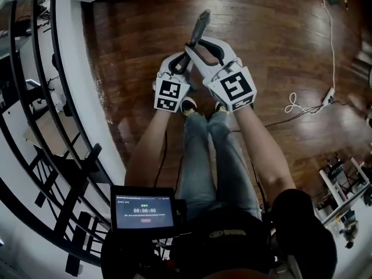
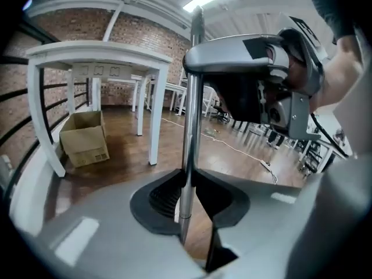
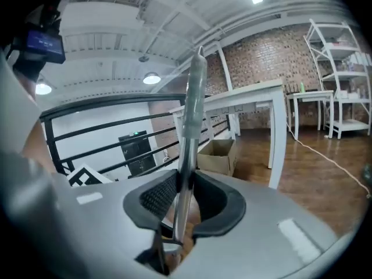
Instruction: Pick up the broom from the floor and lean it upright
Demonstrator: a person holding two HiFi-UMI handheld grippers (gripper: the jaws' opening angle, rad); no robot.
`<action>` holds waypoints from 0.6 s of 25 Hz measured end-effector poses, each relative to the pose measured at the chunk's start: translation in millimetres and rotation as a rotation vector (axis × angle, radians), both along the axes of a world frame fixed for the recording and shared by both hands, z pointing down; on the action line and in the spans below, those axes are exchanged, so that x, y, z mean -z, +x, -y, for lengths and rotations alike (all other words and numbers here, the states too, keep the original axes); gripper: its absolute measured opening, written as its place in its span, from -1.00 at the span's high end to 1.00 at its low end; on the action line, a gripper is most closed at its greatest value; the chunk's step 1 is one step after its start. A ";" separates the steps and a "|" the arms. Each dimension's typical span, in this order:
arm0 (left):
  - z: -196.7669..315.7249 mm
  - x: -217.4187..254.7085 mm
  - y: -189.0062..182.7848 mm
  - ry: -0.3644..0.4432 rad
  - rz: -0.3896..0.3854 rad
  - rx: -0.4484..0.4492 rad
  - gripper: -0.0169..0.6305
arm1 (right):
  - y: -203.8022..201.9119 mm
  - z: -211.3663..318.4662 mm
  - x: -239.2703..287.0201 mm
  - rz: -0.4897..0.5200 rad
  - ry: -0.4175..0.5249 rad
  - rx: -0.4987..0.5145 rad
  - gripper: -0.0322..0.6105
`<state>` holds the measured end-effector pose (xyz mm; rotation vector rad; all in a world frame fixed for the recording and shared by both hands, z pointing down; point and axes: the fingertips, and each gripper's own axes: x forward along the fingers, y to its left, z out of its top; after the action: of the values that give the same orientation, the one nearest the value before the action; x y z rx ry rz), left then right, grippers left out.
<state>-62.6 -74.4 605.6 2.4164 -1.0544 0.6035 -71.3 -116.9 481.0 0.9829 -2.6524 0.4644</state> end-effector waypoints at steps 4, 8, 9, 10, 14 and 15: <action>20.3 8.2 -19.5 -0.020 -0.005 0.058 0.66 | -28.8 14.4 9.9 0.022 0.001 0.077 0.65; 46.9 14.4 -24.5 -0.027 0.028 0.103 0.66 | -36.8 34.5 19.0 0.040 0.023 0.164 0.65; 58.5 14.8 -25.1 -0.031 0.043 0.112 0.66 | -36.2 45.8 19.5 0.057 0.018 0.173 0.65; 72.1 15.3 -26.0 -0.036 0.058 0.122 0.66 | -35.6 59.5 20.0 0.076 0.009 0.180 0.65; 130.9 15.9 -29.8 -0.068 0.081 0.194 0.65 | -34.6 120.3 20.1 0.111 -0.042 0.242 0.65; 145.0 15.5 -30.7 -0.080 0.082 0.209 0.65 | -35.2 134.3 19.3 0.113 -0.049 0.255 0.65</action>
<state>-93.3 -219.4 590.0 2.1941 -1.2718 0.6640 -106.5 -251.1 461.7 0.6080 -2.8004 0.5370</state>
